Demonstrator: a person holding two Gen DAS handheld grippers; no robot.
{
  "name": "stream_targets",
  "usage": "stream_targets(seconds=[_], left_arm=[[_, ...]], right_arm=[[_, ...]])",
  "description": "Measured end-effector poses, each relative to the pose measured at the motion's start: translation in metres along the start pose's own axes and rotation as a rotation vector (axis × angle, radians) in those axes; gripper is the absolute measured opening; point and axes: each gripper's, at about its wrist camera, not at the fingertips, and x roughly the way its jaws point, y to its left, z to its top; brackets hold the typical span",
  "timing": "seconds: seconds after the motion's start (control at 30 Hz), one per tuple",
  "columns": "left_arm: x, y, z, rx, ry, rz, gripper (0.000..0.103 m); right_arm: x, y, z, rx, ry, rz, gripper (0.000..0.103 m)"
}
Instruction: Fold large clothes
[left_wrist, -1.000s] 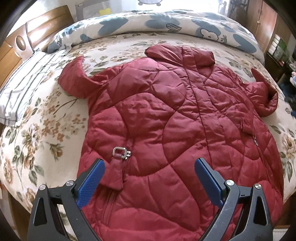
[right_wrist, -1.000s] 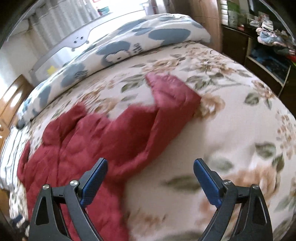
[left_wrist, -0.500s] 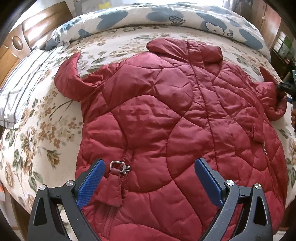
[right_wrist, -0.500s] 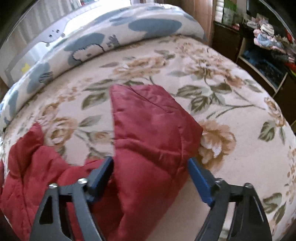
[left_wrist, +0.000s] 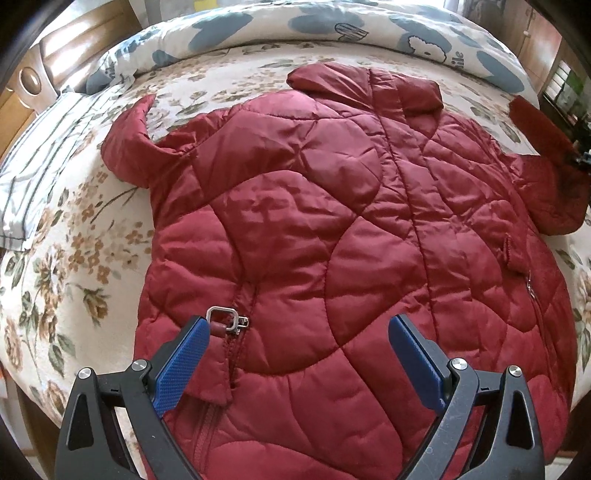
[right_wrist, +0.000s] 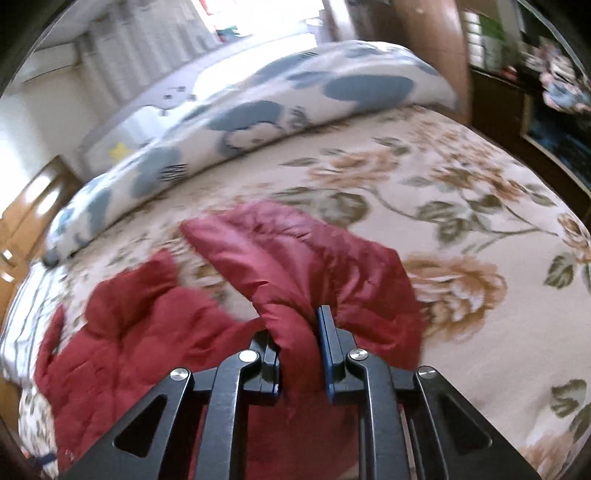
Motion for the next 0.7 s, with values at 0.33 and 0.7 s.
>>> stream_targets(seconds=[0.33,0.7], left_arm=[[-0.007,0.015,-0.005,-0.043,0.005,-0.090,0.098],[0.002,0.037,0.020,-0.087,0.013,-0.265,0.098]], right_arm=[[-0.010,0.100,-0.067,-0.165,0.087,0.260,0.016],[0.020,0.168,-0.144,-0.404,0.257,0.433,0.018]])
